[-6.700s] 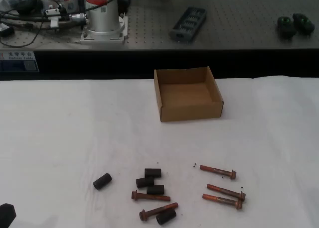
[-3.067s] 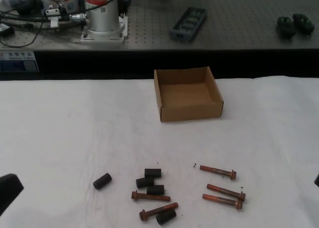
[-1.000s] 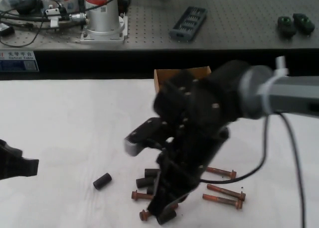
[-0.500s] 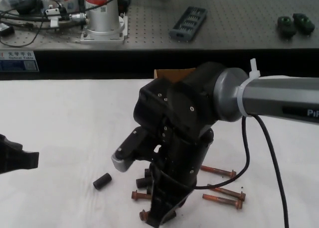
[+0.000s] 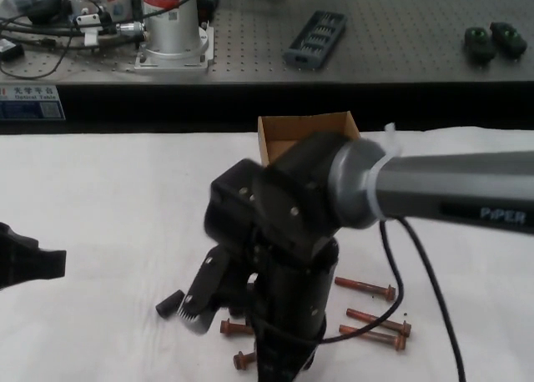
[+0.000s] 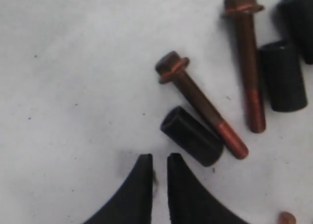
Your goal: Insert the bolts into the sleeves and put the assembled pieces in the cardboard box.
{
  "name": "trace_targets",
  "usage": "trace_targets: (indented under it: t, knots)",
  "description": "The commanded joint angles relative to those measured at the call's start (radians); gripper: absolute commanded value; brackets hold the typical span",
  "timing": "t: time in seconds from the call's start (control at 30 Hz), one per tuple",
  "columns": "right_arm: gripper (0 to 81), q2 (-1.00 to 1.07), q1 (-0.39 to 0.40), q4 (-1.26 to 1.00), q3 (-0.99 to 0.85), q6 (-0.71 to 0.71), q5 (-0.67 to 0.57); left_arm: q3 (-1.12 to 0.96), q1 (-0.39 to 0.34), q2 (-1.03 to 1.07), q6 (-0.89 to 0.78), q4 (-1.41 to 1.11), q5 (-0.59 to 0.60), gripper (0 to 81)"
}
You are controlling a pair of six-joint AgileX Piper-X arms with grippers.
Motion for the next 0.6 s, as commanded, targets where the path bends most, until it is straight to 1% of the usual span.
trace_targets:
  t: [0.0, 0.07, 0.1, 0.3, 0.43, 0.57]
  knots:
    - [18.7, 0.015, 0.047, 0.0, -0.011, -0.048, -0.016, -0.011, 0.002, 0.002, -0.017, -0.011, -0.005, 0.6]
    - [23.8, 0.014, 0.061, -0.016, -0.011, -0.049, 0.021, -0.011, 0.002, 0.002, -0.017, -0.011, -0.005, 0.6]
    - [24.4, 0.014, 0.069, -0.025, -0.011, -0.052, 0.046, -0.011, 0.002, 0.002, -0.017, -0.011, -0.005, 0.6]
    - [20.2, 0.014, 0.084, -0.07, -0.014, -0.075, 0.046, -0.011, 0.002, 0.002, -0.017, -0.011, -0.005, 0.6]
    - [20.2, 0.018, 0.084, -0.14, -0.014, -0.093, 0.046, -0.011, 0.002, 0.002, -0.017, -0.011, -0.005, 0.6]
    - [20.2, 0.037, 0.084, -0.149, -0.032, -0.102, 0.046, -0.011, 0.002, 0.002, -0.017, -0.011, -0.005, 0.6]
